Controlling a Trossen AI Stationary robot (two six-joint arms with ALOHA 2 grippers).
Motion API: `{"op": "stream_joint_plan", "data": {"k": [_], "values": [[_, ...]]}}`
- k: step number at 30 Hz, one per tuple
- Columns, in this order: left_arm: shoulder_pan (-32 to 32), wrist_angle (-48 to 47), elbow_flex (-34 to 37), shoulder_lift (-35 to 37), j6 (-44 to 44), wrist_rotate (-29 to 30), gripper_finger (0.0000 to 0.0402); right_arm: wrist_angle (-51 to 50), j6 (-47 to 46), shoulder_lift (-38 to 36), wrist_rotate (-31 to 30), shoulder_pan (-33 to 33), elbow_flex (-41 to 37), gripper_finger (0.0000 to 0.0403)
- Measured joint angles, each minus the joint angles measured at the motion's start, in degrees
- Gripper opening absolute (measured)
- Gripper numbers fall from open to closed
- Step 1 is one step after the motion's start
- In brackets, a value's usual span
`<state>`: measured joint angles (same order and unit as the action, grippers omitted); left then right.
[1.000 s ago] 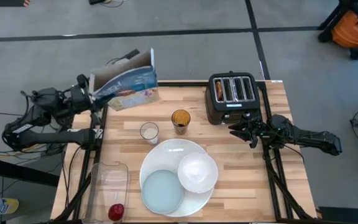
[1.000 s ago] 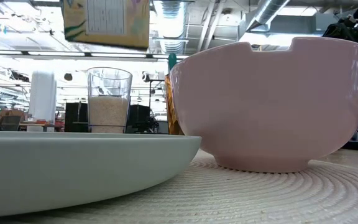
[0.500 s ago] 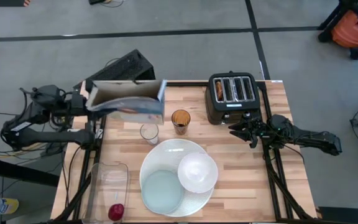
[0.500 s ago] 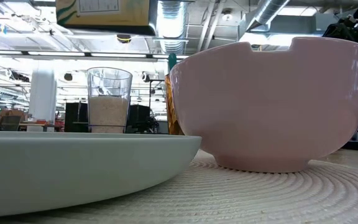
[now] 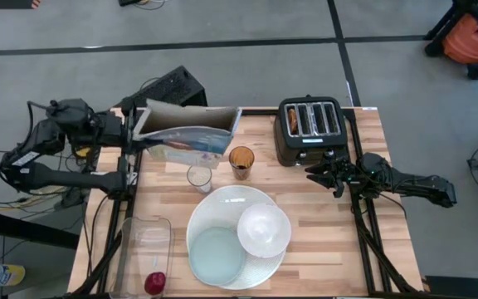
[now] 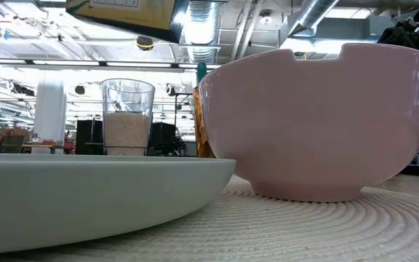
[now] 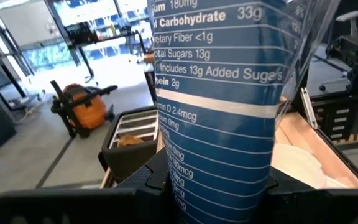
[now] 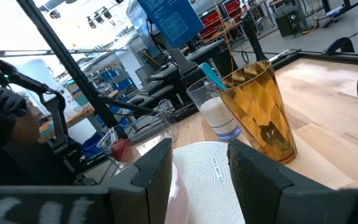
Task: Arrange a breakfast setting
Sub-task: Pour the cereal into the white bowl
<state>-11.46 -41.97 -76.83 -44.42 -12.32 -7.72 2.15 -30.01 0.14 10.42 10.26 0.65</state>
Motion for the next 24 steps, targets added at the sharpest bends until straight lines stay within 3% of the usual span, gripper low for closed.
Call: {"op": "stream_joint_plan", "data": {"k": [15, 24], "values": [[0.2, -19.5, -19.6, -16.0, 1.0, -1.9, 0.0089, 0.0, 0.0, 0.0, 0.0, 0.0, 0.0, 0.0178], [5.9, -26.4, -27.3, -22.9, 6.0, -3.8, 0.0089, 0.0, 0.0, 0.0, 0.0, 0.0, 0.0, 0.0178]]}}
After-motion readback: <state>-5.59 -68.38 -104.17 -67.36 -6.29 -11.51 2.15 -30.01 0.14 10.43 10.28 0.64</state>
